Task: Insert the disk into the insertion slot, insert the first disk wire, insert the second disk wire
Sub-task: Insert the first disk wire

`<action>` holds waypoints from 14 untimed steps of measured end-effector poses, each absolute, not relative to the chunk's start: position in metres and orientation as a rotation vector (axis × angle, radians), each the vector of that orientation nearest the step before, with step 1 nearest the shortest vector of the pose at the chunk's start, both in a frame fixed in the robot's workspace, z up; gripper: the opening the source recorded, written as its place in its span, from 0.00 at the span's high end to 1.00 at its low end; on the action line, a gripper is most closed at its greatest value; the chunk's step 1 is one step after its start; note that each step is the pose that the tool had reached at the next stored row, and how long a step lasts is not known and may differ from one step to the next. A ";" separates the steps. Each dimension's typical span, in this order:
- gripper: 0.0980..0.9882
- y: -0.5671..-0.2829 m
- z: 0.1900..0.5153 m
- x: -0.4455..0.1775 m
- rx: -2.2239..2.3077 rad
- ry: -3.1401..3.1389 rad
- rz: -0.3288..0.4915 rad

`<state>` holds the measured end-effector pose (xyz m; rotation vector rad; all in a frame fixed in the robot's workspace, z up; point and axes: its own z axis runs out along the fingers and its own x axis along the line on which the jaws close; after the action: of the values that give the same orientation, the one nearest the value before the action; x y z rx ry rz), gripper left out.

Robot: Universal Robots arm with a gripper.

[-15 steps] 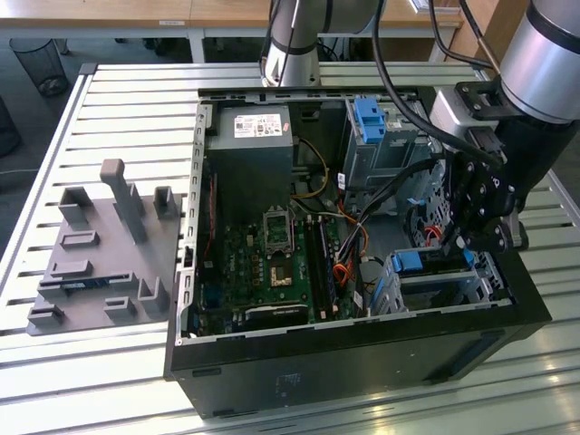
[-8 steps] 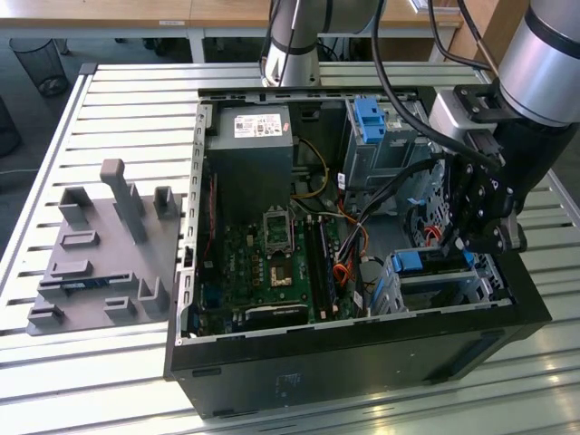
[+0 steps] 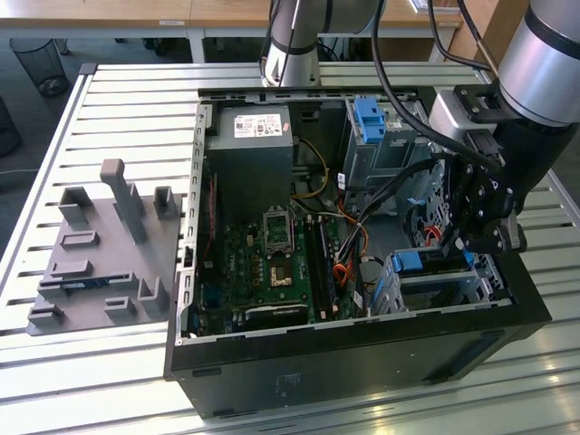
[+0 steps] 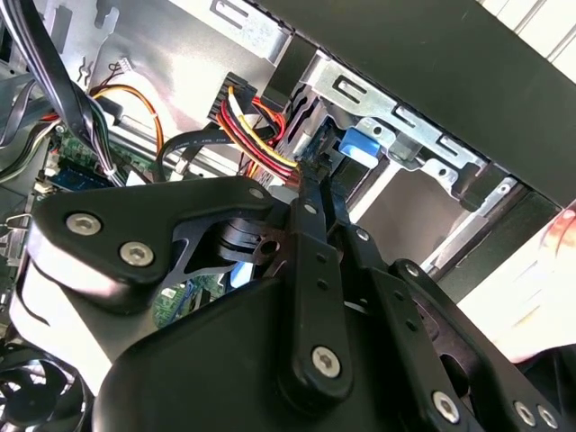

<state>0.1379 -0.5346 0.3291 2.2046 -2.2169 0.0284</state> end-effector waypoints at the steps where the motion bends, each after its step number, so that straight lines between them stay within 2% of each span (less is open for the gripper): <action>1: 0.93 -0.535 0.329 0.138 2.205 -2.217 0.028; 14: 0.93 -0.535 0.333 0.138 2.204 -2.217 0.029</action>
<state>0.1379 -0.5347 0.3333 2.2043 -2.2166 0.0290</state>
